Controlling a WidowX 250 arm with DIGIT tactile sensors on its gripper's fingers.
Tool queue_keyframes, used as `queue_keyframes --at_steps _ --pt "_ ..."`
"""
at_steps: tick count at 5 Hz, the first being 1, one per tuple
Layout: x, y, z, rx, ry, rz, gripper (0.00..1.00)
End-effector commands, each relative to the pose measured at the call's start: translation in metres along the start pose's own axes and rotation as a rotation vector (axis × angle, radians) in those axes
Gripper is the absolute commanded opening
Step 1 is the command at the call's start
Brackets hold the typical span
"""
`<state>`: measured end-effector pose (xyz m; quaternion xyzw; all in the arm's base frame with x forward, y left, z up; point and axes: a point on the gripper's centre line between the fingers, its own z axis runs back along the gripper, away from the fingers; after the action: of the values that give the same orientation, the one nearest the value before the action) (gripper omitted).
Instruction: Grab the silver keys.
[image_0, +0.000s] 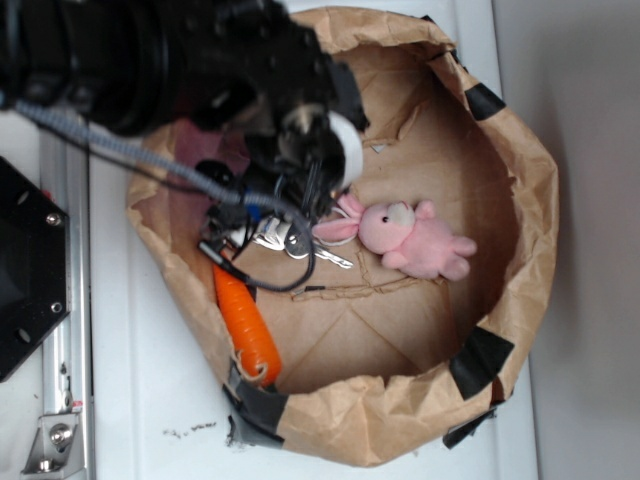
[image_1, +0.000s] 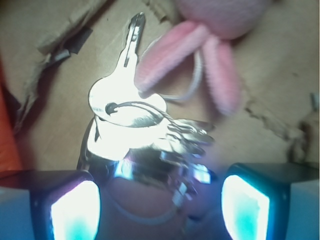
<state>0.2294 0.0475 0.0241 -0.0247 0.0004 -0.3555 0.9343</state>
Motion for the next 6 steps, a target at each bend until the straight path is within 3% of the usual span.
queue_keyframes --at_steps 1,5,6 --pt "0.0011 -0.0111 -0.0061 0.045 0.006 -0.040 1.00" --pt "0.0034 -0.0097 -0.0075 0.042 0.030 -0.025 1.00" --pt "0.0027 -0.0126 -0.0092 0.032 0.040 -0.032 0.30"
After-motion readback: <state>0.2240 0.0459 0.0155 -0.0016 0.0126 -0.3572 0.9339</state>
